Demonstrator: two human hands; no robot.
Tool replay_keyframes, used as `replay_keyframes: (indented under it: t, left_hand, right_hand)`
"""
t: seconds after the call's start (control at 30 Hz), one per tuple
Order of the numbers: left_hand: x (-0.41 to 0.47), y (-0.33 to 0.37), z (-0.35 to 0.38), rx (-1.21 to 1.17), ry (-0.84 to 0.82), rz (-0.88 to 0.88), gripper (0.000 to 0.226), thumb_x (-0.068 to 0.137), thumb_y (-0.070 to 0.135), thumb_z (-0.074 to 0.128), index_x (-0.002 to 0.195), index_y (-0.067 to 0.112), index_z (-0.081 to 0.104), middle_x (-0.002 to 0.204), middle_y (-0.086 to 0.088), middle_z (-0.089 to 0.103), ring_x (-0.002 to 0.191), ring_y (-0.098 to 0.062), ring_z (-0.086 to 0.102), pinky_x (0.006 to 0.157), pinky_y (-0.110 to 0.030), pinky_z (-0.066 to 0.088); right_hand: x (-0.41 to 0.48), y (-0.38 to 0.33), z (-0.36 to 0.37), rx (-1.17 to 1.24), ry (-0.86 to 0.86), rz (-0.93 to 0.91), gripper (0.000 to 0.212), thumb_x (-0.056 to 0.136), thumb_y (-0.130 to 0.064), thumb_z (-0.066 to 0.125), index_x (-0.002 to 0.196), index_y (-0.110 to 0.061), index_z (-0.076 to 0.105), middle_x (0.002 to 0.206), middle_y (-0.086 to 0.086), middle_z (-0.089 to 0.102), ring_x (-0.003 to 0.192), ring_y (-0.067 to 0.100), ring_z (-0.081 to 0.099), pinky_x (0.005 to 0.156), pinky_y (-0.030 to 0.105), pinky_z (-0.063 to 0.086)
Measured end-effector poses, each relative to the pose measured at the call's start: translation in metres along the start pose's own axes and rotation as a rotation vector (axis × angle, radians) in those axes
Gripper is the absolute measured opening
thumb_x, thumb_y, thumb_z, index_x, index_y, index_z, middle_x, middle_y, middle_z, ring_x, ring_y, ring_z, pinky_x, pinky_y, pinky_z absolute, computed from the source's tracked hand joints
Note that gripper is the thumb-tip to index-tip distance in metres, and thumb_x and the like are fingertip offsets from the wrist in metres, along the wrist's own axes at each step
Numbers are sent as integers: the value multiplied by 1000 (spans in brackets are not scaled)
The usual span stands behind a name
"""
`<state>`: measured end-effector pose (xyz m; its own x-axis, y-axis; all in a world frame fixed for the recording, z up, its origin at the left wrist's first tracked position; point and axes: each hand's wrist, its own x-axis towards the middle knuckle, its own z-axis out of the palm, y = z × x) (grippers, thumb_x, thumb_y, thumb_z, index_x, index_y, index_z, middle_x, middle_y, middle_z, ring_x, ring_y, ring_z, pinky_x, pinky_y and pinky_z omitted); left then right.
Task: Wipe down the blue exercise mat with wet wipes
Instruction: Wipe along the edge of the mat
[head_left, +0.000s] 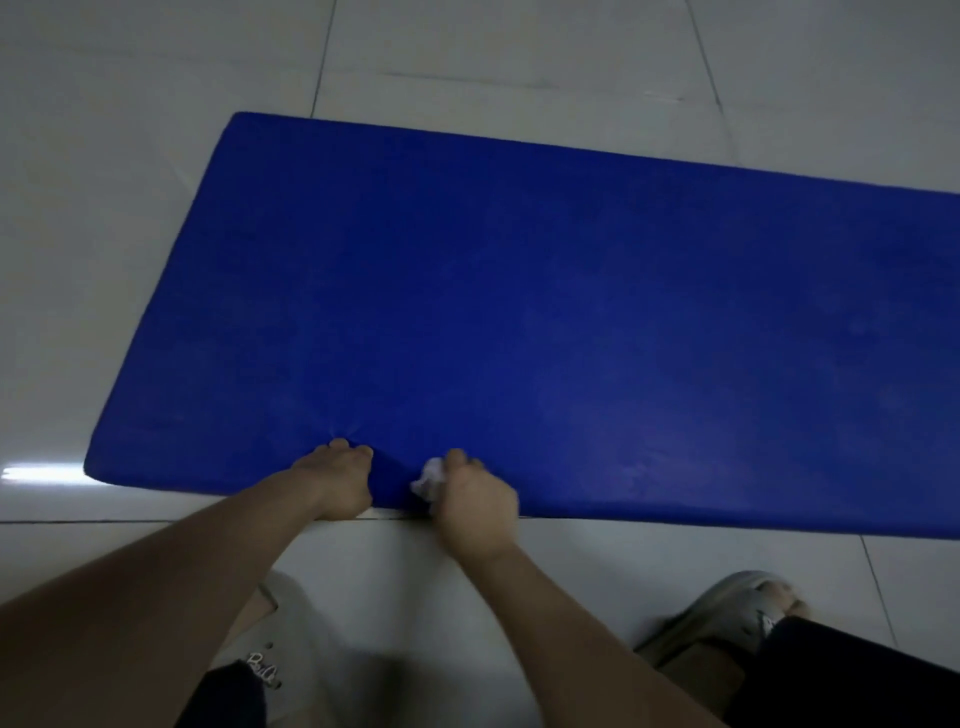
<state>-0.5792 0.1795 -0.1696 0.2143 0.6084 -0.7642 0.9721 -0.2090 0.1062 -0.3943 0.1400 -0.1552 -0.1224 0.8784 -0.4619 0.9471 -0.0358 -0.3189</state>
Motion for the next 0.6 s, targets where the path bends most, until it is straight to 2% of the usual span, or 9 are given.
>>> replay_keyframes:
  t: [0.13,0.23,0.33,0.43,0.53,0.6]
  left_hand:
    - [-2,2,-3,-88,-34,-96,39,96,16,43,135,15,42,138,-9,38,118,-24,46,105,-37,44]
    - [-3,3,-3,-114,-40,-125,35,96,15,43,131,17,43,135,-7,40,113,-21,47,100,-34,46]
    - [-3,3,-2,-112,-49,-135,34,96,16,43,130,17,43,132,-7,40,110,-20,48,98,-33,46]
    - [-3,2,-3,-93,-55,-124,30,96,16,43,127,17,44,130,-7,41,108,-20,49,99,-34,47]
    - [-1,1,-2,-50,-37,-83,30,96,19,47,126,16,44,131,-9,42,108,-22,49,98,-35,48]
    - [-2,2,-1,-19,-18,-39,28,97,29,52,121,18,43,129,-9,42,105,-22,49,94,-35,48]
  right_hand:
    - [-22,90,-22,-16,121,240,18,102,-30,48,115,-17,47,114,4,62,91,24,66,73,36,54]
    - [-34,134,-32,63,243,390,18,103,-33,42,106,-17,48,106,5,65,85,25,65,68,35,50]
    - [-28,118,-25,127,282,440,27,104,-42,42,105,-16,50,101,6,68,87,26,66,67,33,42]
    - [-19,68,1,205,299,350,26,105,-38,42,107,-14,51,101,9,69,92,30,67,71,36,45]
    - [-9,6,24,229,179,174,28,106,-38,37,110,-14,51,102,6,66,84,24,63,70,35,44]
    - [-5,-28,30,210,104,56,27,106,-37,38,109,-14,51,99,7,63,78,23,57,66,35,41]
